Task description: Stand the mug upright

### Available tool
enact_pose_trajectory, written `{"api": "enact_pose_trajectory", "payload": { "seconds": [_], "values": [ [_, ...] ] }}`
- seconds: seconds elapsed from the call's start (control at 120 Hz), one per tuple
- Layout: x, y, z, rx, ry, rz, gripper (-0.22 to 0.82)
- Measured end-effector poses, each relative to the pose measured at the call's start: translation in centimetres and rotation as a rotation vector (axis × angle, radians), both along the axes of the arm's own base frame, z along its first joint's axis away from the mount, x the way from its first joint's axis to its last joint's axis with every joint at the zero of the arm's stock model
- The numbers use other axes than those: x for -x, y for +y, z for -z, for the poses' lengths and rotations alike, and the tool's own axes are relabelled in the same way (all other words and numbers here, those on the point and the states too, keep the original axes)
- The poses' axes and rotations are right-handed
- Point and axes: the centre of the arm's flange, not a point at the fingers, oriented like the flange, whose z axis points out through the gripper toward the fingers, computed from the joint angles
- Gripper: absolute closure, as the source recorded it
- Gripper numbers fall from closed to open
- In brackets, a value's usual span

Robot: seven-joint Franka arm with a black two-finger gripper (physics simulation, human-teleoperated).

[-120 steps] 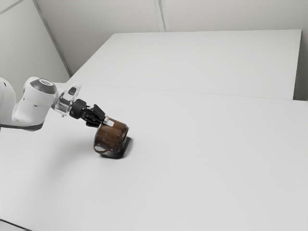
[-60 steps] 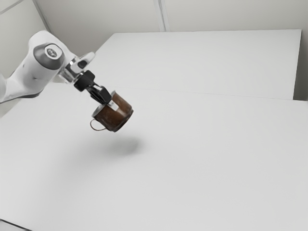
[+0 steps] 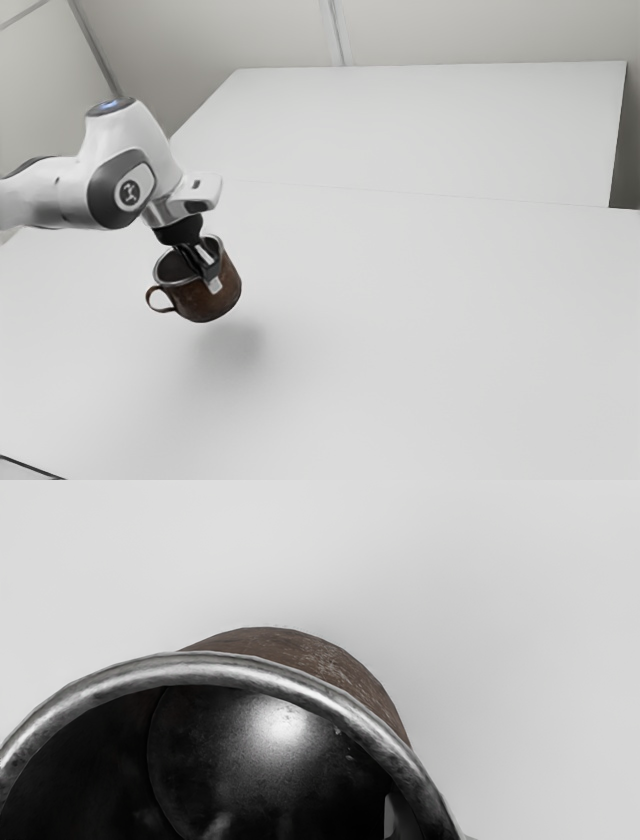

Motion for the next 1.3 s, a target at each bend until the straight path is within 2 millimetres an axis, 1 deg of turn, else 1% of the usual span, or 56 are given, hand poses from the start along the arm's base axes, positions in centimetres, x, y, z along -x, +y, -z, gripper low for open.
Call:
{"api": "enact_pose_trajectory", "payload": {
  "seconds": [0.183,0.308,0.467,0.608,0.692,0.733,0.825,0.917,1.0,1.075,1.133,1.225,1.3],
  "values": [
    [1.0,-0.3,3.7,-0.023,-0.085,-0.055,0.78],
    [0.8,0.0,6.0,-0.021,-0.104,-0.098,0.78],
    [0.1,0.0,7.6,-0.017,-0.115,-0.137,0.78],
    [-0.3,-0.2,9.5,-0.012,-0.097,-0.162,0.78],
    [-0.5,-0.2,10.1,-0.01,-0.093,-0.176,0.78],
    [-0.5,-0.2,10.2,-0.007,-0.093,-0.181,0.74],
    [-0.6,-0.8,10.2,-0.001,-0.097,-0.179,0.56],
    [-0.6,-1.4,9.7,0.006,-0.108,-0.175,0.37],
    [-0.8,-2.2,8.3,0.014,-0.131,-0.167,0.25],
    [-2.0,-2.6,5.4,0.029,-0.148,-0.174,0.18],
    [-2.7,-2.6,3.7,0.035,-0.145,-0.181,0.14],
    [-4.1,-2.8,-0.4,0.044,-0.141,-0.192,0.09],
    [-5.0,-2.8,-2.7,0.047,-0.112,-0.202,0.06]
  ]
}}
